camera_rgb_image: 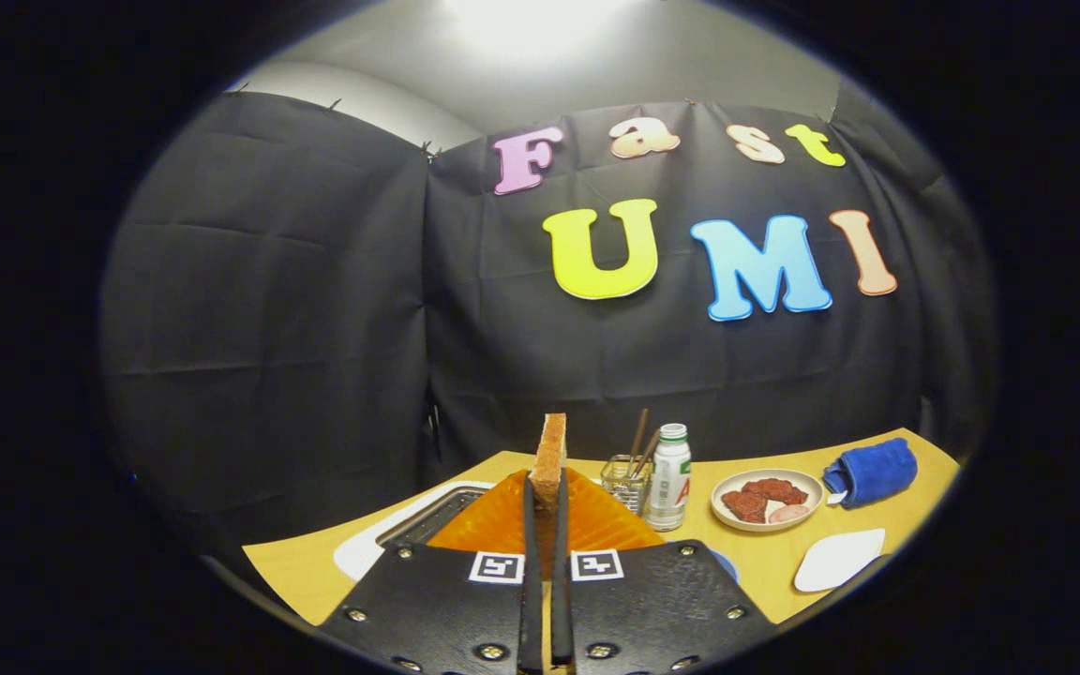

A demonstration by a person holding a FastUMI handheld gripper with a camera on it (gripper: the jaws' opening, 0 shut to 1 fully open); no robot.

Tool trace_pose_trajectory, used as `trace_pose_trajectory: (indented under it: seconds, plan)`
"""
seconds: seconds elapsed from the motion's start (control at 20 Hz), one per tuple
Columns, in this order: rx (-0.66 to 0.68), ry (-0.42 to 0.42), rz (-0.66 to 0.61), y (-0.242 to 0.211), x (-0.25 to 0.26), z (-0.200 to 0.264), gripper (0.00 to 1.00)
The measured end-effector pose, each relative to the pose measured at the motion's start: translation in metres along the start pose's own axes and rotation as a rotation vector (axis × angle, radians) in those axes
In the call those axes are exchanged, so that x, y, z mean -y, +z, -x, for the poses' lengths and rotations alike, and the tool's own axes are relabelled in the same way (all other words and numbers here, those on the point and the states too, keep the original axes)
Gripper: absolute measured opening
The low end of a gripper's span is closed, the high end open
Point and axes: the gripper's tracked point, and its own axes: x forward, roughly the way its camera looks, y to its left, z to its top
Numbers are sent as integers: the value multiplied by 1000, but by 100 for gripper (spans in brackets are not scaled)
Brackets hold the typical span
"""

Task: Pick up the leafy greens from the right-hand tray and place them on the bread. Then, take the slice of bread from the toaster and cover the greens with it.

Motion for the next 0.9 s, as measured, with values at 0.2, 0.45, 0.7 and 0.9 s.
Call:
trace_pose_trajectory:
  seconds: [0.2,0.45,0.7,0.9]
  plan:
    - [-24,-19,-10,-13,22,6,4]
    - [-57,-45,-9,-35,40,7,4]
    - [-95,-32,11,-54,38,-1,4]
    - [-111,-17,29,-67,32,-5,4]
